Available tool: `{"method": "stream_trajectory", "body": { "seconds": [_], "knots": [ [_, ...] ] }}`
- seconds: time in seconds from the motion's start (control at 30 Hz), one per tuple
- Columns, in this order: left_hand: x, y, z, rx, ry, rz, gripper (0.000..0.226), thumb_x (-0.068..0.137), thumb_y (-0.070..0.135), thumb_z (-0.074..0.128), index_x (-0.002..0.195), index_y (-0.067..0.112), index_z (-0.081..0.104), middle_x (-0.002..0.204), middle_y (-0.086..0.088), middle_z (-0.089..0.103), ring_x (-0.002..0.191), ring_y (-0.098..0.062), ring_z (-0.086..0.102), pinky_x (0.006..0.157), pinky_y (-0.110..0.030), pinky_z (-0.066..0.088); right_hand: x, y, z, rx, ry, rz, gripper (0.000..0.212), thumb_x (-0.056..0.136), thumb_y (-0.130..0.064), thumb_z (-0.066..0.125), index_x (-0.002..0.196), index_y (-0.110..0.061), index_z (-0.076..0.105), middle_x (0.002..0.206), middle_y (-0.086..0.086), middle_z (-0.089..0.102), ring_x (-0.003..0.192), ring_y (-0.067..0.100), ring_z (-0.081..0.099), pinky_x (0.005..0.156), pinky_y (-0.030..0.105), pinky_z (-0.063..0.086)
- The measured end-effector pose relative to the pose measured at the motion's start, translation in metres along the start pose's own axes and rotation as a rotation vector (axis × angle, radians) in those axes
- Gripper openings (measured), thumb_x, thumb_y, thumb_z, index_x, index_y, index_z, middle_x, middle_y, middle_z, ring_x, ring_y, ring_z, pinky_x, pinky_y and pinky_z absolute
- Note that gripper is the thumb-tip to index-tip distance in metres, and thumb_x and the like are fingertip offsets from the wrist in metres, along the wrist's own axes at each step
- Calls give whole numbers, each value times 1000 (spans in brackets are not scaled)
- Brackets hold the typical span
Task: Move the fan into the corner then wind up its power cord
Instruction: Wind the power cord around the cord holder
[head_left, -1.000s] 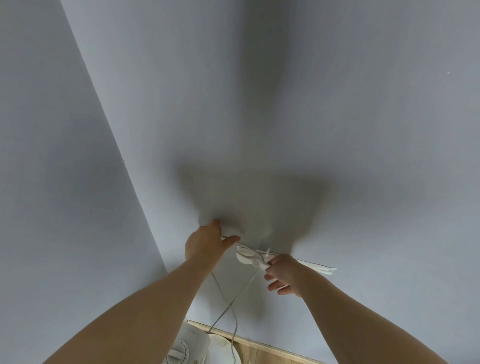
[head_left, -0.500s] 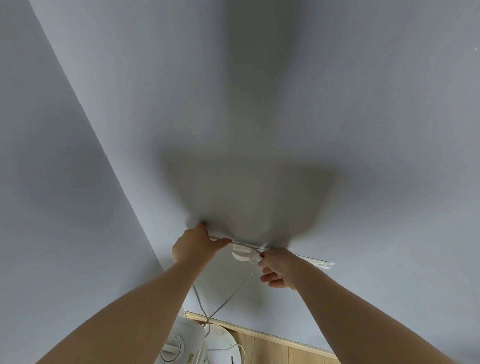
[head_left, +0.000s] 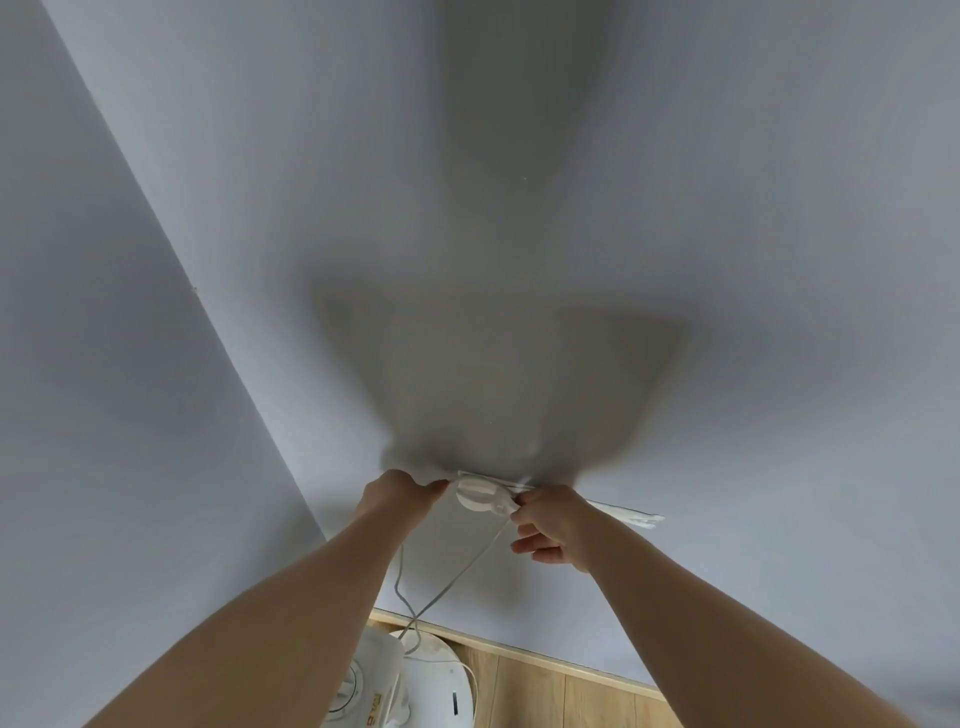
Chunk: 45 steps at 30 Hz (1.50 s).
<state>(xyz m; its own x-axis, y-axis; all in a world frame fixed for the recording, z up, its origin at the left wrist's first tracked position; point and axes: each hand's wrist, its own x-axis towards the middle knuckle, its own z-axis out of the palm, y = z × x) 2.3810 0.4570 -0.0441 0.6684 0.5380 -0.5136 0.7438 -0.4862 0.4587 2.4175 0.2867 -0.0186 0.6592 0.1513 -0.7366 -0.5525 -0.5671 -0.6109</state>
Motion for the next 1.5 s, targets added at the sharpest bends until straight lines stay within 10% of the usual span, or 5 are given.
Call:
{"method": "stream_trajectory", "body": {
  "seconds": [0.17,0.53,0.8,1.3,1.5],
  "knots": [
    [-9,9,5,-236,3,224,21,90,22,60,106,15,72,99,-12,73,93,-31,71,87,-38,58,1,-1,1,-9,9,9,32,94,-10,49,125,-10,57,99,8,59,65,12,62,86,30,49],
    [-9,16,14,57,79,310,39,94,6,37,115,18,68,121,-8,66,112,-29,60,93,-31,50,0,-1,-1,-22,-18,-15,31,94,-11,50,125,-14,58,101,7,59,70,13,63,81,29,49],
    [-1,14,19,154,-212,220,50,90,-4,51,135,16,51,132,-8,58,123,-26,54,104,-31,46,1,0,-2,-43,-31,-35,31,94,-11,52,124,-15,59,105,7,60,80,15,64,85,30,49],
    [-14,24,40,-596,-369,-125,22,96,2,37,108,7,54,106,-10,63,97,-21,59,87,-34,44,8,8,0,15,-52,-101,42,92,-10,55,132,-19,49,111,7,62,97,21,61,83,31,48],
    [-28,44,44,-934,-397,-251,32,97,-3,25,81,5,52,82,-11,61,77,-22,62,97,-39,46,18,19,3,120,285,-154,26,89,0,36,113,-9,42,103,14,59,84,25,53,75,35,46]
  ]
}}
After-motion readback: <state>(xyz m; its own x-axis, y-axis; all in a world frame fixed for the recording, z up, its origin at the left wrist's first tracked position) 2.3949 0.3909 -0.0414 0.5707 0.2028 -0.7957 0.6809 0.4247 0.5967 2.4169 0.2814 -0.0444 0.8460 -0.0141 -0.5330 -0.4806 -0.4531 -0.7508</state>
